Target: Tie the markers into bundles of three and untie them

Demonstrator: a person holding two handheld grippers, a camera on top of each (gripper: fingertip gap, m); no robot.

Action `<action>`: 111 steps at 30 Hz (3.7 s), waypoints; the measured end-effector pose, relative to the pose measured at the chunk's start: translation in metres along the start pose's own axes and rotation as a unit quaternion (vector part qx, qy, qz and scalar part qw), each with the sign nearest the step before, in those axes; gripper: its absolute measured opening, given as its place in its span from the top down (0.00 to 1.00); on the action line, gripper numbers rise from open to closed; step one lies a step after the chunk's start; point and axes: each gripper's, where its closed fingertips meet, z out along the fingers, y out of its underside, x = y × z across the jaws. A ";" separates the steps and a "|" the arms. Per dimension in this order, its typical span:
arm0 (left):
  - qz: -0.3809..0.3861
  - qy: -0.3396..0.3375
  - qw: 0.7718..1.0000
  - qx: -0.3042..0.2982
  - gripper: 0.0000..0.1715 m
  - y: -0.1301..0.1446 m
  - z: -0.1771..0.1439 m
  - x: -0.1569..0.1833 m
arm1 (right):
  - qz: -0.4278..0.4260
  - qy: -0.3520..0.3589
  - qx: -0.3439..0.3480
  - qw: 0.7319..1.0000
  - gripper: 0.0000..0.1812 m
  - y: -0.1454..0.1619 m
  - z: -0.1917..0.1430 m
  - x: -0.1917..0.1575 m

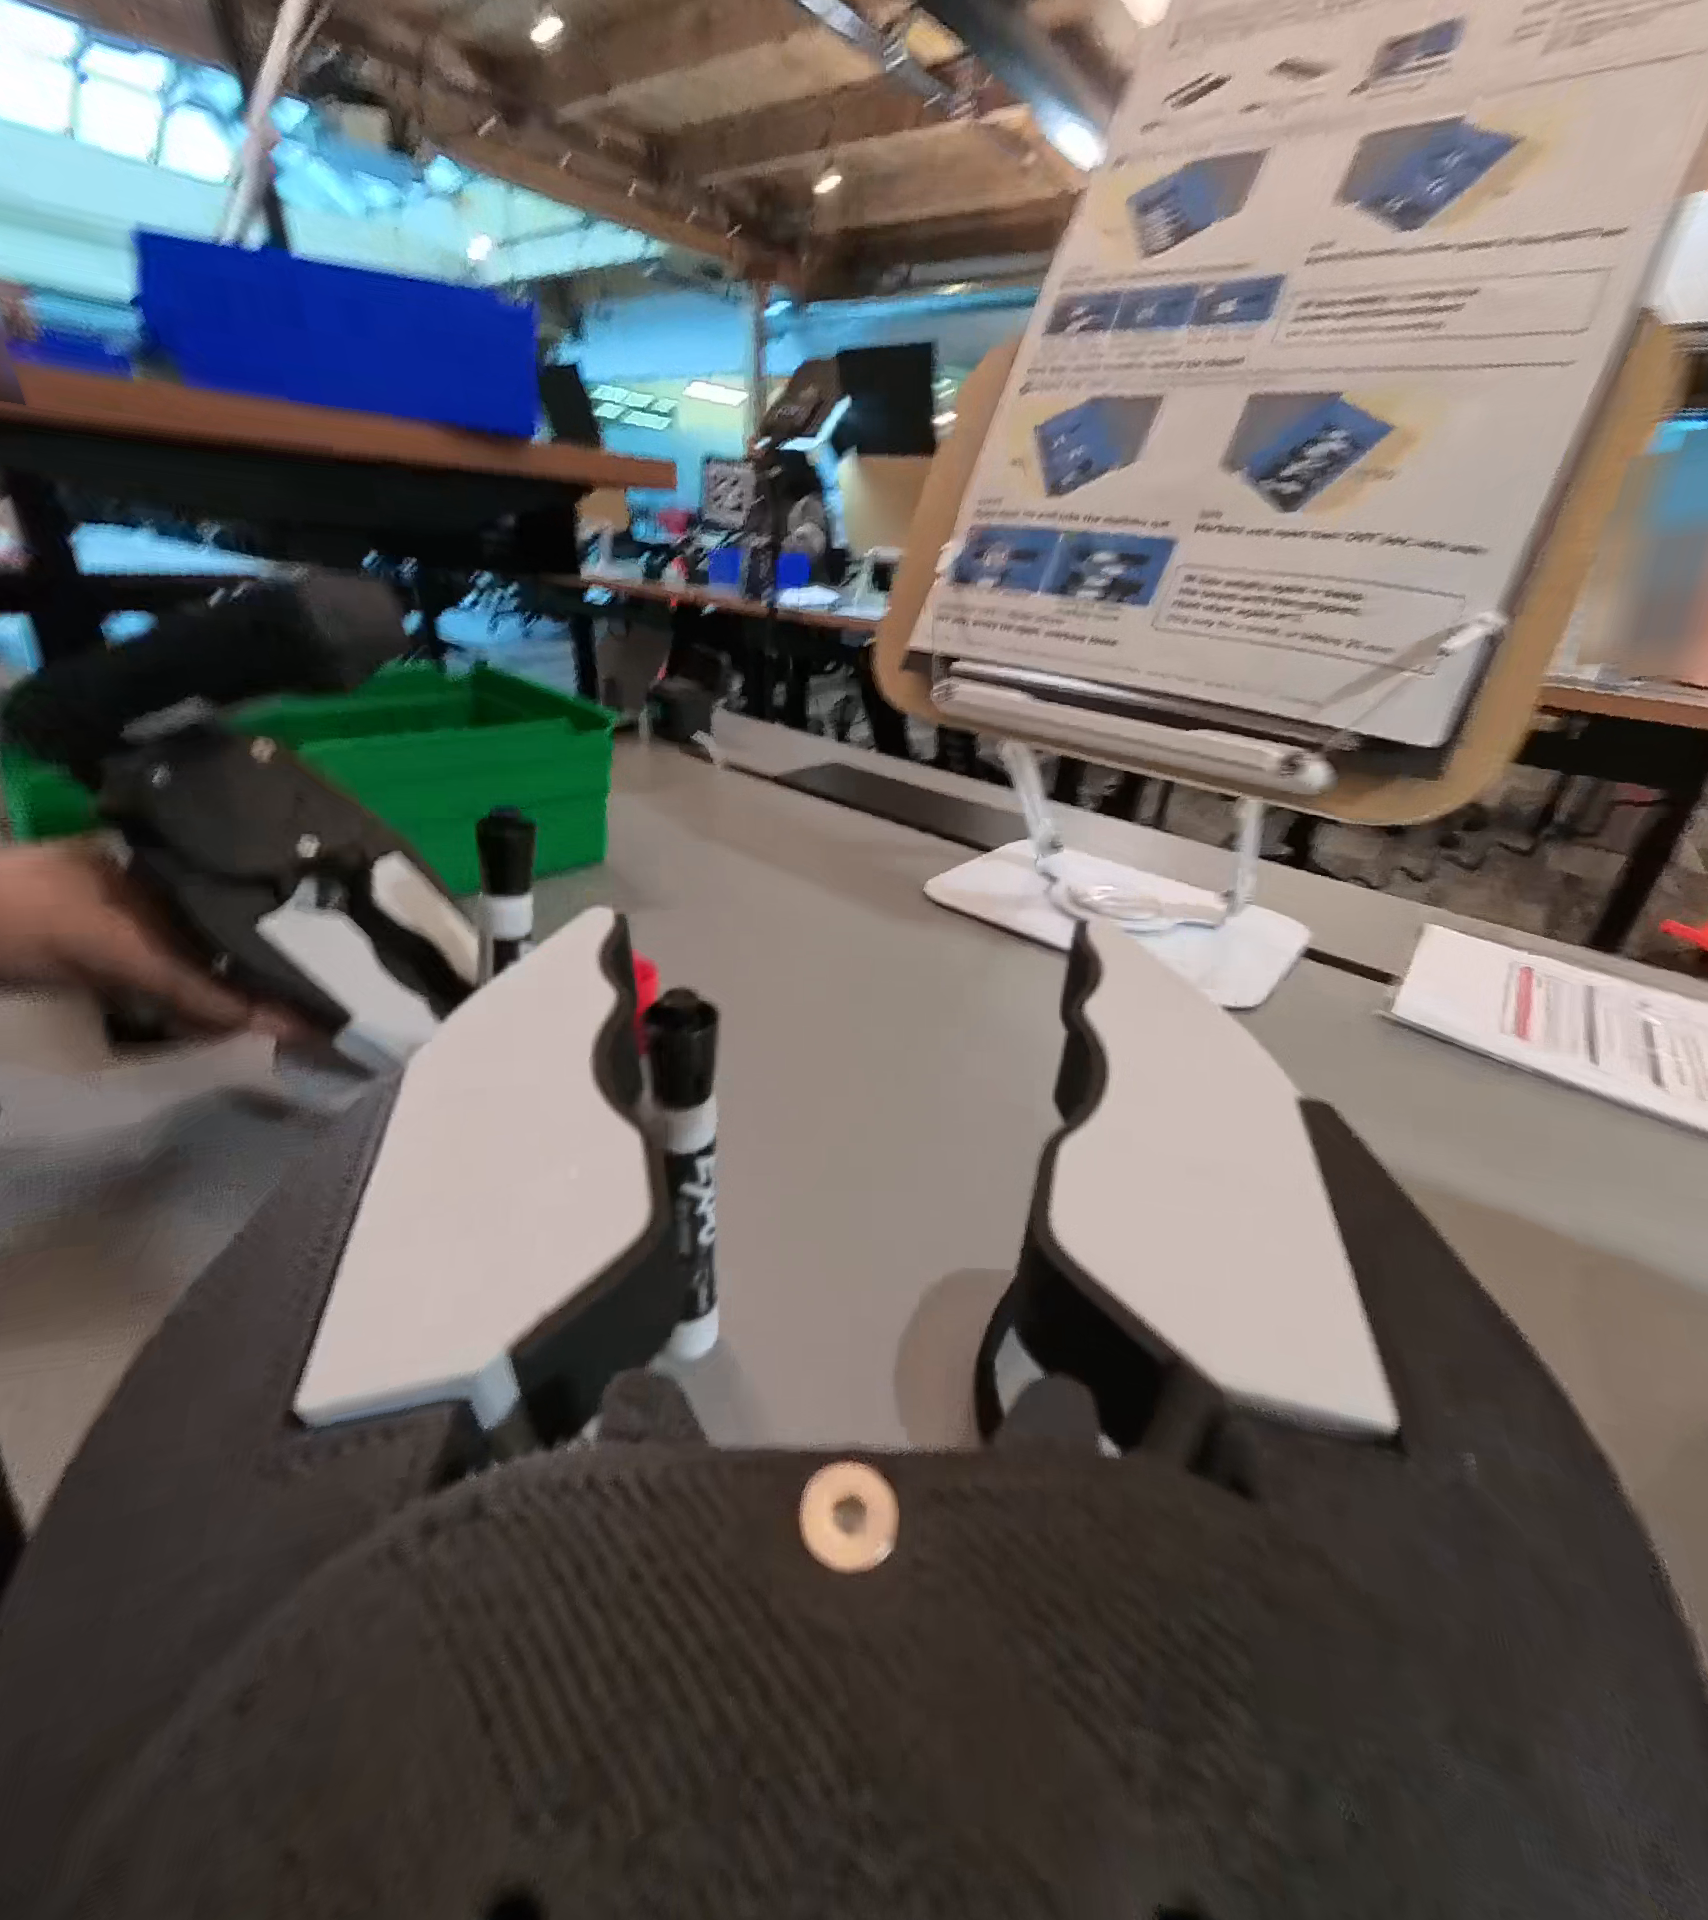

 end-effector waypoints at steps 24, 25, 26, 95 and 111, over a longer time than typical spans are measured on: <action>0.220 -0.007 0.924 -0.313 0.89 0.047 -0.032 0.091 | -0.218 -0.328 -0.222 0.892 0.80 0.095 -0.022 -0.148; 0.219 -0.002 0.928 -0.300 0.89 0.043 -0.032 0.093 | -0.213 -0.329 -0.237 0.889 0.79 0.099 -0.023 -0.146; 0.217 0.000 0.931 -0.292 0.89 0.040 -0.033 0.094 | -0.213 -0.332 -0.247 0.885 0.78 0.103 -0.024 -0.146; -0.320 0.281 0.893 0.143 0.87 -0.045 -0.019 0.112 | -0.135 -0.324 -0.322 0.880 0.89 0.119 -0.036 -0.108; -0.325 0.256 0.896 0.159 0.88 -0.038 -0.026 0.109 | -0.178 -0.318 -0.348 0.863 0.90 0.127 -0.029 -0.113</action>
